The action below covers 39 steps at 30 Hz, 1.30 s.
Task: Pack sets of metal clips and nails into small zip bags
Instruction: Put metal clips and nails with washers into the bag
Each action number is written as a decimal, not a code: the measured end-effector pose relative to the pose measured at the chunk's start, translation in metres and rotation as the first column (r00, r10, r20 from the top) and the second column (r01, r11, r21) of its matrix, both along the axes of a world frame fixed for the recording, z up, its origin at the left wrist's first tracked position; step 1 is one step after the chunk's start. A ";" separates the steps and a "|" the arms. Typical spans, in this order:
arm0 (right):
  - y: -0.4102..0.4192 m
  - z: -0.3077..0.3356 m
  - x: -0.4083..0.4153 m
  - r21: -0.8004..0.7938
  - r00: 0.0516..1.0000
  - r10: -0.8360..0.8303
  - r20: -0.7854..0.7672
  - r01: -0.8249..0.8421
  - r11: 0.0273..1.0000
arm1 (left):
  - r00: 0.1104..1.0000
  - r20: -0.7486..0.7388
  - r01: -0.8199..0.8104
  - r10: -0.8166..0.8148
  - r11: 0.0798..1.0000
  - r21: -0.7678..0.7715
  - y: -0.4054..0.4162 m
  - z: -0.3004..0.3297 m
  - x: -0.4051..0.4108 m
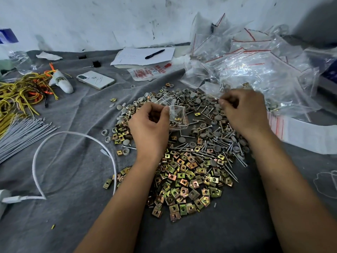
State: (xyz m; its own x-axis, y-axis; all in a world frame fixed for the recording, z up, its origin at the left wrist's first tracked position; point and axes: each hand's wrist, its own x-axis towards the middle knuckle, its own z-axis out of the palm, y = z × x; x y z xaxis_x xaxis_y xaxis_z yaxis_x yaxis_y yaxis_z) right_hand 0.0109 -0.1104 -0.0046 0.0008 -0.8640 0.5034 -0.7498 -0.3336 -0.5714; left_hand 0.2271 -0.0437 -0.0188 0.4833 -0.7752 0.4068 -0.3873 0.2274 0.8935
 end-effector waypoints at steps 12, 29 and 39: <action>0.000 -0.008 0.000 0.331 0.963 0.188 -0.195 -0.116 0.936 | 1.000 -0.010 0.014 -0.014 1.000 -0.020 0.002 0.001 0.000; 0.007 -0.004 0.022 0.224 0.972 0.228 -0.061 -0.209 0.952 | 0.999 -0.048 0.002 -0.002 1.000 -0.005 0.000 0.000 0.001; -0.006 -0.010 0.034 0.195 0.931 0.141 -0.336 -0.078 0.978 | 0.993 -0.109 -0.052 0.050 0.999 -0.015 -0.001 0.001 0.001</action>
